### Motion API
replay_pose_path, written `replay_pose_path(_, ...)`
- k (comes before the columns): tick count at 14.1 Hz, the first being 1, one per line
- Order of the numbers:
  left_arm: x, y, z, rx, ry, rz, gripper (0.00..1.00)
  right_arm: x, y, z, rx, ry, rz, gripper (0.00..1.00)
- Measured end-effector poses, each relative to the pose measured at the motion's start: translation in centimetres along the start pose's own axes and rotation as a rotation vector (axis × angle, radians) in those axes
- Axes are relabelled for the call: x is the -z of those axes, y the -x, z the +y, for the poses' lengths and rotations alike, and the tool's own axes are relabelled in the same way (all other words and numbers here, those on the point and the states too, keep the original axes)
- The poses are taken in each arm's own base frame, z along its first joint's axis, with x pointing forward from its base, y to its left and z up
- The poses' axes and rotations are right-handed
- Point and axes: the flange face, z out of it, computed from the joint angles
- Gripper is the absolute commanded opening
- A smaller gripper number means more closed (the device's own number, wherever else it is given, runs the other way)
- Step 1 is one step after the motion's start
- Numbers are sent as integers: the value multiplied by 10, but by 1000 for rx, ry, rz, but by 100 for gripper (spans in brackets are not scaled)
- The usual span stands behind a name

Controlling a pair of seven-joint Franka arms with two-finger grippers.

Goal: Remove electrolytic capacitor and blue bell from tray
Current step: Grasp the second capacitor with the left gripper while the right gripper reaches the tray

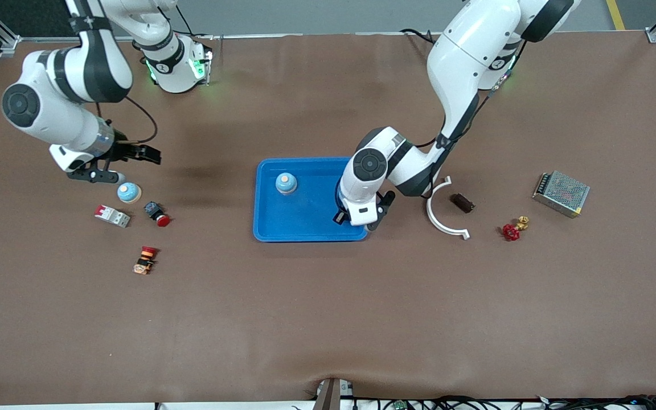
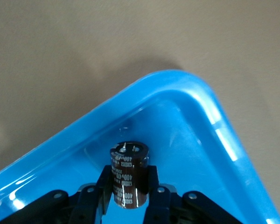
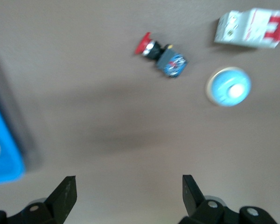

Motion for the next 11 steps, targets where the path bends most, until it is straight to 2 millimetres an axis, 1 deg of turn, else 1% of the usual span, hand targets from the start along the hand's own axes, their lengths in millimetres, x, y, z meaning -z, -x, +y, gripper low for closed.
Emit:
replay_pose_path(1,9,-3,4,-16,12,21,0,-1,9,-27,-53,-2,22,100)
replay_pose_path(2,24,-7,9,-28,17,45,0,-2,20,-56,-103,-11,47,100)
replay_pose_path(3,46,-11,13,-31,22,65,0,-4,31,-82,-154,-25,64,100)
replay_pose_path(4,69,-18,16,-34,25,82,0,-8,40,-102,-205,-41,79,100)
replay_pose_path(5,96,-29,17,-50,23,96,0,-13,48,-121,-240,-58,97,100)
replay_pose_path(6,121,-44,18,-75,22,108,0,-21,56,-139,-268,-75,114,100)
replay_pose_path(7,144,-64,18,-101,28,117,0,-32,64,-157,-301,-90,127,100)
replay_pose_path(8,162,-86,17,-126,32,126,0,-44,71,-173,-331,-104,138,100)
replay_pose_path(9,175,-107,15,-147,29,133,0,-59,77,-188,-348,-116,147,100)
replay_pose_path(11,188,-148,8,-186,-5,139,0,-95,88,-212,-377,-135,161,100)
